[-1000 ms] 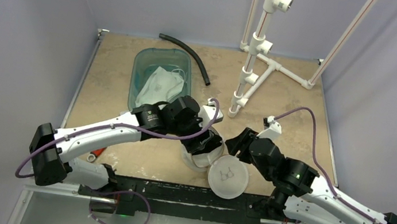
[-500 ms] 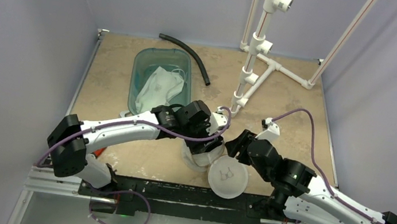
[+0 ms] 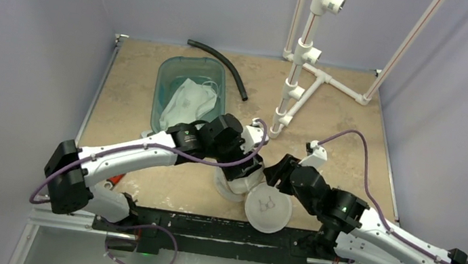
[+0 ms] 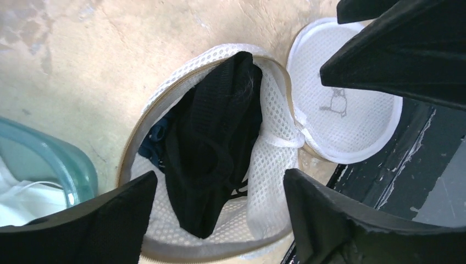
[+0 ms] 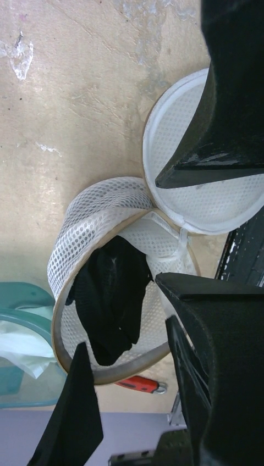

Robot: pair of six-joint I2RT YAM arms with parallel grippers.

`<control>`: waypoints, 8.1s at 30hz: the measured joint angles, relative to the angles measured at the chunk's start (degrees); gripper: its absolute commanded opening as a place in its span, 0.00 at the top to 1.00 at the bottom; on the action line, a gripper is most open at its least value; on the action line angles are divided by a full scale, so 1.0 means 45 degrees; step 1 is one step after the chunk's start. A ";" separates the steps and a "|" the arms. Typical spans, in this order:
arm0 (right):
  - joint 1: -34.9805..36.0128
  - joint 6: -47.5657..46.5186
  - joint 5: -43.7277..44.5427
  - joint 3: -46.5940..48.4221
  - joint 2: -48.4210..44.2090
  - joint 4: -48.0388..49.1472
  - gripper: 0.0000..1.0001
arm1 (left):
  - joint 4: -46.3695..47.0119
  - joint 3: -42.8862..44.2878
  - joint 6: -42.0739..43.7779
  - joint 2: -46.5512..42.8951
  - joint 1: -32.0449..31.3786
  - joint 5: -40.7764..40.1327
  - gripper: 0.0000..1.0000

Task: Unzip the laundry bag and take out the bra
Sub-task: Pick up the bra from the laundry bag, then place the bra in the bin, then adjust the bra in the bin.

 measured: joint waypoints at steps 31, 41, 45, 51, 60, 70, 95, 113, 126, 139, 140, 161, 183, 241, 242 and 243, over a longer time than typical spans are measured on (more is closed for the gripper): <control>0.0000 0.0063 -0.0316 -0.0709 -0.0559 0.0510 0.39 | 0.0330 0.0000 0.0675 0.1098 -0.0063 -0.0491 1.00; 0.0000 -0.0058 -0.0321 -0.0874 0.0175 0.1297 0.41 | 0.0155 0.0219 0.0699 0.0491 -0.0155 -0.0636 1.00; 0.0000 -0.0107 -0.0311 -0.1054 0.0699 0.1719 0.44 | -0.0015 0.0602 0.0699 0.0160 -0.0155 -0.0651 1.00; -0.0019 -0.0291 -0.0306 -0.1282 0.1166 0.2268 0.63 | -0.0121 0.0894 0.0695 -0.0272 -0.0170 -0.0665 1.00; -0.0165 -0.0345 -0.0301 -0.1379 0.1583 0.2642 0.79 | -0.0617 0.1370 0.0622 -0.0364 -0.0180 -0.0690 1.00; -0.0170 -0.0787 -0.0578 -0.1569 -0.0835 0.2210 0.35 | -0.1865 0.4260 0.0588 -0.1370 -0.0180 -0.1282 1.00; -0.0180 -0.3487 -0.2346 0.0792 -0.1787 0.1982 0.33 | -0.2016 0.5649 -0.3147 -0.2798 0.2798 -0.7737 1.00; -0.0180 -0.3347 -0.2968 0.0495 -0.1836 0.3245 0.34 | 0.2045 0.0160 -0.8733 -0.2909 0.8296 -0.4847 1.00; -0.0185 -0.3230 -0.2963 0.0359 -0.2657 0.2594 0.34 | 0.6601 0.0272 -1.1089 0.2438 0.9797 -0.4099 1.00; -0.0185 -0.3502 -0.2715 0.0359 -0.2458 0.1739 0.34 | 0.7635 0.1365 -1.1035 0.5129 1.0588 -0.2584 0.33; -0.0185 -0.3531 -0.2662 0.0359 -0.2453 0.1695 0.34 | 0.7504 0.1515 -1.0860 0.5076 1.0584 -0.2642 0.32; -0.0185 -0.3823 -0.2633 0.0355 -0.2365 0.1637 0.34 | 0.1326 0.7825 -0.3395 0.7563 0.7548 -0.6076 0.32; -0.0185 -0.3905 -0.2521 0.0355 -0.1899 0.1627 0.34 | -0.1117 1.0282 0.0180 1.1035 0.7359 -0.7873 0.50; -0.0180 -0.3905 -0.2293 0.0330 -0.2093 0.1579 0.34 | 0.0777 0.8539 -0.0704 0.7975 0.7363 -0.8306 0.57; -0.0185 -0.3905 -0.2293 0.0330 -0.2093 0.1579 0.34 | 0.0743 0.8388 -0.0724 0.7975 0.7363 -0.8276 0.57; -0.0185 -0.3905 -0.2293 0.0330 -0.2093 0.1579 0.34 | 0.0743 0.8247 -0.0733 0.7975 0.7363 -0.8272 0.57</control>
